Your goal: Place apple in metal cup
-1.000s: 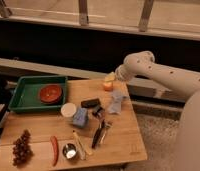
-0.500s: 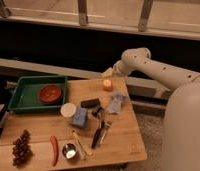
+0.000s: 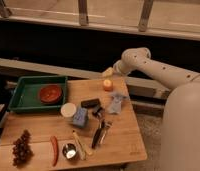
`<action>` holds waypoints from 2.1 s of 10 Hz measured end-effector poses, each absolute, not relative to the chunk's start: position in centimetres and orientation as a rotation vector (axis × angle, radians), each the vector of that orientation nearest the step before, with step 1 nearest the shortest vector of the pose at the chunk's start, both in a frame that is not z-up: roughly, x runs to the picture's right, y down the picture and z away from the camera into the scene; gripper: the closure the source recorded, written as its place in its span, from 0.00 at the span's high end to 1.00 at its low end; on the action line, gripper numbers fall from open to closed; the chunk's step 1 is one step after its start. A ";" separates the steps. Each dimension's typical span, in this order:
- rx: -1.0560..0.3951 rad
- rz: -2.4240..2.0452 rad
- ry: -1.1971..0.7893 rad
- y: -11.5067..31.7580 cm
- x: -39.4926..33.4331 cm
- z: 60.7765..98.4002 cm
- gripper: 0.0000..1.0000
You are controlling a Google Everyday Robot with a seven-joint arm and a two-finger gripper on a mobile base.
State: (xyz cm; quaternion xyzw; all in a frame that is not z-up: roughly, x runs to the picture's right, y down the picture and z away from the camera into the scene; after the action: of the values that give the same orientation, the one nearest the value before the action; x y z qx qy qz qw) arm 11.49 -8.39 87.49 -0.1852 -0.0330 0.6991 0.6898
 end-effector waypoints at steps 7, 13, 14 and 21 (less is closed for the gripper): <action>-0.465 1.507 -0.051 -8.2 8.3 95.3 0.80; -0.529 1.432 0.063 -5.2 6.6 99.8 0.80; -0.535 1.428 0.076 -5.1 6.6 100.3 0.80; -0.567 1.390 0.115 -3.8 6.9 101.3 0.28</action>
State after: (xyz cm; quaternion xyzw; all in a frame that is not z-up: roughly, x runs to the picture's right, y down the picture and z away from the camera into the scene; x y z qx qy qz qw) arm 6.88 -3.76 101.31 -0.2577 0.0522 0.6310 0.7299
